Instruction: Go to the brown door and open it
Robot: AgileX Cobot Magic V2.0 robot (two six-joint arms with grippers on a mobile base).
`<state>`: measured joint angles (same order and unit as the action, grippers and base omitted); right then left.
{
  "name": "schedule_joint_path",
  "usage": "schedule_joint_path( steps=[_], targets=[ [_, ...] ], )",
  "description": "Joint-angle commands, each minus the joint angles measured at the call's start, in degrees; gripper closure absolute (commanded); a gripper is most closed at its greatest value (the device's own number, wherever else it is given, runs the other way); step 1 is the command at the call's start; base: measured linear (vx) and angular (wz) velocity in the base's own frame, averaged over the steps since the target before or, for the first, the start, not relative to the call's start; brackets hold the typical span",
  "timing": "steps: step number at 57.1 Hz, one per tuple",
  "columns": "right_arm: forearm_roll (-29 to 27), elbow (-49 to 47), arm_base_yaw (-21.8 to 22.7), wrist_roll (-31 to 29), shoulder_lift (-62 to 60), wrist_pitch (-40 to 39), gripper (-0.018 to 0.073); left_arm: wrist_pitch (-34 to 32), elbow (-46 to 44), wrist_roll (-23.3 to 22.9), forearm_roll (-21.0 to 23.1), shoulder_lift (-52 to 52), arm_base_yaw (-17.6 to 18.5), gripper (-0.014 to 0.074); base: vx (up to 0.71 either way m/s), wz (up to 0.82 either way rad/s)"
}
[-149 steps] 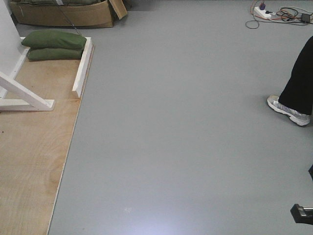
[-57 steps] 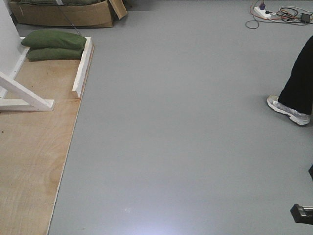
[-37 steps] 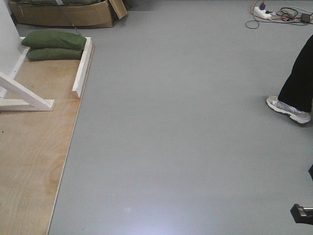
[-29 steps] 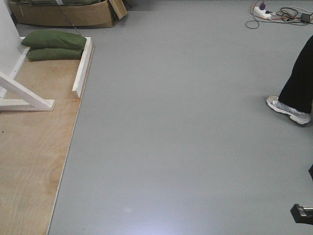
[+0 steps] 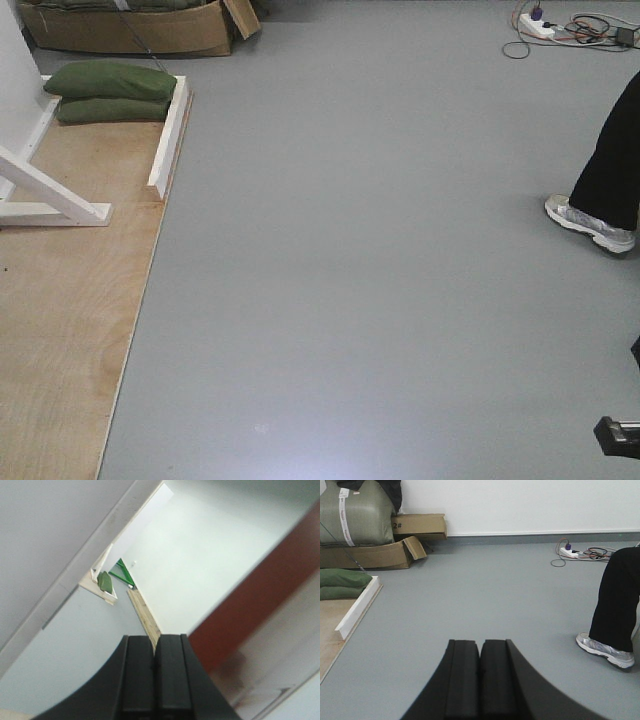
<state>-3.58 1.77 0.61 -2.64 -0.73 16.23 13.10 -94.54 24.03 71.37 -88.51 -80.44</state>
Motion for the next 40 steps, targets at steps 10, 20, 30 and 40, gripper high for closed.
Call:
schedule_joint_path(
  steps=[10,20,30,40],
  targets=[
    [0.01,0.35,0.3,-0.32,-0.65,-4.73,0.0559,4.12,-15.46,-1.45,0.68,-8.62,-1.3,0.06,0.0,0.0],
    [0.01,0.35,0.3,-0.32,-0.65,-4.73,0.0559,9.24,-24.4,-3.06,0.68,-15.51,-1.3,0.06,0.0,0.0],
    [0.01,0.35,0.3,-0.32,-0.65,-4.73,0.0559,12.55,-29.71,-10.41,0.68,-20.52,-1.3,0.06,0.0,0.0],
    [0.01,0.35,0.3,-0.32,-0.65,-4.73,0.0559,16.39,-31.49,-19.02,0.68,-22.06,0.07,0.06,0.0,0.0]
  ],
)
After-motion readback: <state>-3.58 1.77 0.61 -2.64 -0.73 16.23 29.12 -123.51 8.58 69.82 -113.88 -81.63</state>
